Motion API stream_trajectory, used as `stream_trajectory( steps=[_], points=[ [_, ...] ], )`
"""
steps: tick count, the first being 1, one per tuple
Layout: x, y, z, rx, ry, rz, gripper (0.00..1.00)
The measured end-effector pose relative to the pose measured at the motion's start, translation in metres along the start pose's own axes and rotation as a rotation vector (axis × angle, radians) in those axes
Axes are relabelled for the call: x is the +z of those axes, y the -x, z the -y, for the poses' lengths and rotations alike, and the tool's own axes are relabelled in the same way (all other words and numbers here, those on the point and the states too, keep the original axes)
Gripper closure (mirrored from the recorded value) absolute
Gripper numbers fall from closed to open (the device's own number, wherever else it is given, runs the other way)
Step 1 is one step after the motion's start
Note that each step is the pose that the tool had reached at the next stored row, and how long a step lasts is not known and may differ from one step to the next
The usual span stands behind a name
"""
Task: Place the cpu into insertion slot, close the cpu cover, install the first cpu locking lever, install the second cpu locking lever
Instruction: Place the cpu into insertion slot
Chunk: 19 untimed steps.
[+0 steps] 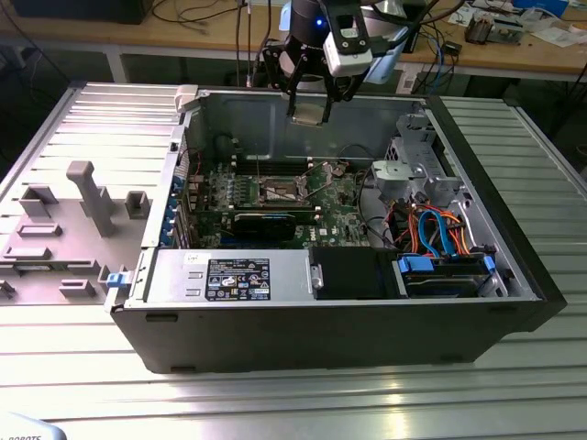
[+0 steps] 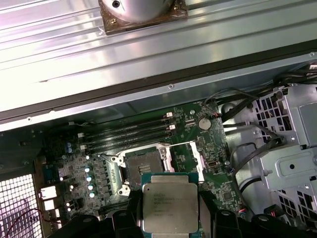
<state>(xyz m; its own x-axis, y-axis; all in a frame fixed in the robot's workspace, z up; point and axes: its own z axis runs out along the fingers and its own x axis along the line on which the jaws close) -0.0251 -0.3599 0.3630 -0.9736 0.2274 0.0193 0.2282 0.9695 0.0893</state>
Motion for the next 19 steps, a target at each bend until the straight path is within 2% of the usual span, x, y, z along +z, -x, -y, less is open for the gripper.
stream_trajectory(
  steps=[10,19],
  points=[
    [0.0001,0.0000,0.0000,0.039,0.0007,0.0035,0.45],
    [0.0004,0.0000,0.0001,0.108,0.0020,0.0097,0.45]
  ],
)
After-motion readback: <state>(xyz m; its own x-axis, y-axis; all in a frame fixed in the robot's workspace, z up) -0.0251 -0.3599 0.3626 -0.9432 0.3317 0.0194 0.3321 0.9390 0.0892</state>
